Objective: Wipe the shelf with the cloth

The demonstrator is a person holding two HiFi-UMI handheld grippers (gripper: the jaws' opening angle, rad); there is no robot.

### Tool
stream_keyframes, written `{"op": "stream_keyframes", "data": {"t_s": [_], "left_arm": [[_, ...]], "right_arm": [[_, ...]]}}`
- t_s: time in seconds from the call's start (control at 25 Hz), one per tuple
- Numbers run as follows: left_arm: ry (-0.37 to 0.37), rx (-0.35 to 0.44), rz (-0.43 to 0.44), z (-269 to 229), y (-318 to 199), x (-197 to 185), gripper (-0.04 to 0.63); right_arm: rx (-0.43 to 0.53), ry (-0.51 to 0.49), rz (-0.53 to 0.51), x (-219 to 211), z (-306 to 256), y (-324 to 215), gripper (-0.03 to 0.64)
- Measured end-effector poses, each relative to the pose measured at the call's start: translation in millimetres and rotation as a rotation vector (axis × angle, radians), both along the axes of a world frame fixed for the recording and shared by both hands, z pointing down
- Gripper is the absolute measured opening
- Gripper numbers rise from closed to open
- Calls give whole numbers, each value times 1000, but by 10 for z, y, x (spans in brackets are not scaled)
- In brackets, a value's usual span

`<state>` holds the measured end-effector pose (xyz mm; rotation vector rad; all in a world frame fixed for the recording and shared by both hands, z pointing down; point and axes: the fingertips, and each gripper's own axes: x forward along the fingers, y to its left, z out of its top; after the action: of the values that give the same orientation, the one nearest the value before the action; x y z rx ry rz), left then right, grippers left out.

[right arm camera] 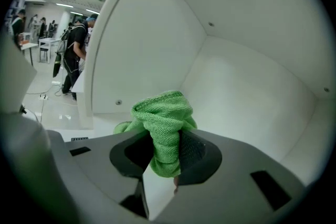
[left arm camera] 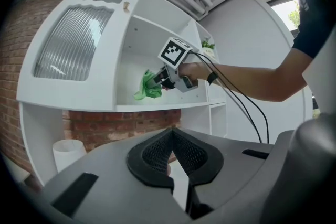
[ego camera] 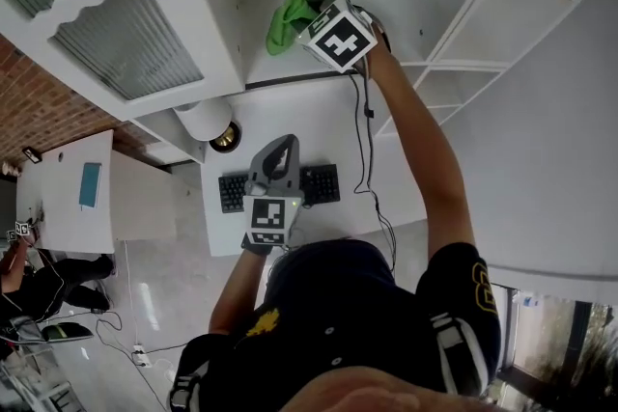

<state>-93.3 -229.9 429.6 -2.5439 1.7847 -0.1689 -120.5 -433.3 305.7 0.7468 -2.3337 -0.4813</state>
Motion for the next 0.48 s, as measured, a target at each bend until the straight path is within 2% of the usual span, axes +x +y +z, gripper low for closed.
{"op": "stream_keyframes", "data": {"t_s": [0.16, 0.48], "left_arm": [[5, -5, -45, 12, 55, -129, 18], [9, -8, -94, 19, 137, -264, 18]], "right_arm": [[32, 34, -131, -412, 38, 292, 104], [30, 95, -228, -838, 314, 514, 104]]}}
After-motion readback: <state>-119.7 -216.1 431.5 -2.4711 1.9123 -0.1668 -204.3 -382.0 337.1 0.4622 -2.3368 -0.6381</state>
